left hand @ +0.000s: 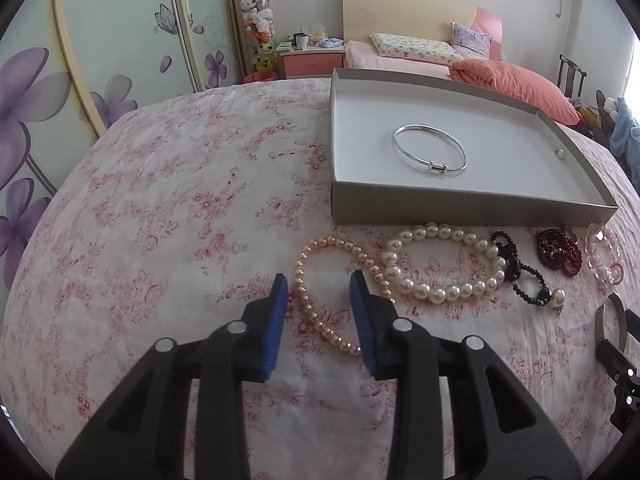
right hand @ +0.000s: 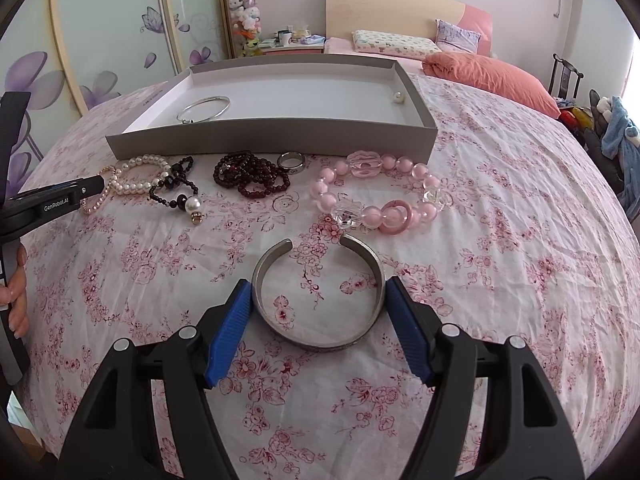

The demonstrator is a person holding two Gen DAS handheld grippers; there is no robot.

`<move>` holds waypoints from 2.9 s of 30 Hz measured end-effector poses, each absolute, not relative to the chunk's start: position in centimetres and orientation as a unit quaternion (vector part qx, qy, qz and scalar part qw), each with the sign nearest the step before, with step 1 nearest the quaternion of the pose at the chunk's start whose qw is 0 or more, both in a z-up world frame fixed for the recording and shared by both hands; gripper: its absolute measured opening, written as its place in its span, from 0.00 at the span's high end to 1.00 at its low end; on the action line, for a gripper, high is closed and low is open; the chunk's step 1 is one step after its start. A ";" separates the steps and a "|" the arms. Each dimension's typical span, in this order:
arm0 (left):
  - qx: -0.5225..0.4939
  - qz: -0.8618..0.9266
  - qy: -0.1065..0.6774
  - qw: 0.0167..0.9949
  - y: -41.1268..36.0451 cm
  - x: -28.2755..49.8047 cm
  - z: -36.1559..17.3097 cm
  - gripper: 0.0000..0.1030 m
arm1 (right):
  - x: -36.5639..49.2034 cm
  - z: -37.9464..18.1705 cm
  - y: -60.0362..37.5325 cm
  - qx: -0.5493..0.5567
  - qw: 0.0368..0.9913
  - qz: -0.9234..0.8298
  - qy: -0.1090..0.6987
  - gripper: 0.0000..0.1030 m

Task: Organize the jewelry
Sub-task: 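Grasp the pink pearl bracelet with the left tool while the right tool lifts the cuff, then carry the pink pearl bracelet and cuff into the tray and open both tools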

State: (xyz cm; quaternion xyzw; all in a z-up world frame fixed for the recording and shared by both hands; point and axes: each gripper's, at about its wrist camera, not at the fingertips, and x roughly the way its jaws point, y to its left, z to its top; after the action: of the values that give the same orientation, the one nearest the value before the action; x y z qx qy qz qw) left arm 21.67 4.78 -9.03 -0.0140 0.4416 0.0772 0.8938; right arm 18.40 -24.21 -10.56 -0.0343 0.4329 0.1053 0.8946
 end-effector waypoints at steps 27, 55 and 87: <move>-0.085 0.010 0.332 0.939 5.2 15.0 -3.7 0.94 | 17.0 -9.2 -24.0 -0.012 0.910 0.118 0.398 0.35; -0.002 0.020 0.213 0.977 -0.5 11.0 1.3 0.94 | 14.2 -2.7 -24.1 -0.003 0.968 0.115 0.222 0.35; 0.038 0.034 0.172 0.984 -2.3 17.0 3.0 0.94 | 17.6 1.9 -23.7 0.001 0.991 0.085 0.104 0.34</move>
State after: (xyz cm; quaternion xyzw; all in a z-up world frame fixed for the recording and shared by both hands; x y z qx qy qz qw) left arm 17.02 -2.26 3.04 0.0377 0.1725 0.0343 0.9837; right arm 17.59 -23.75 1.85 0.0015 0.1037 0.0850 0.9910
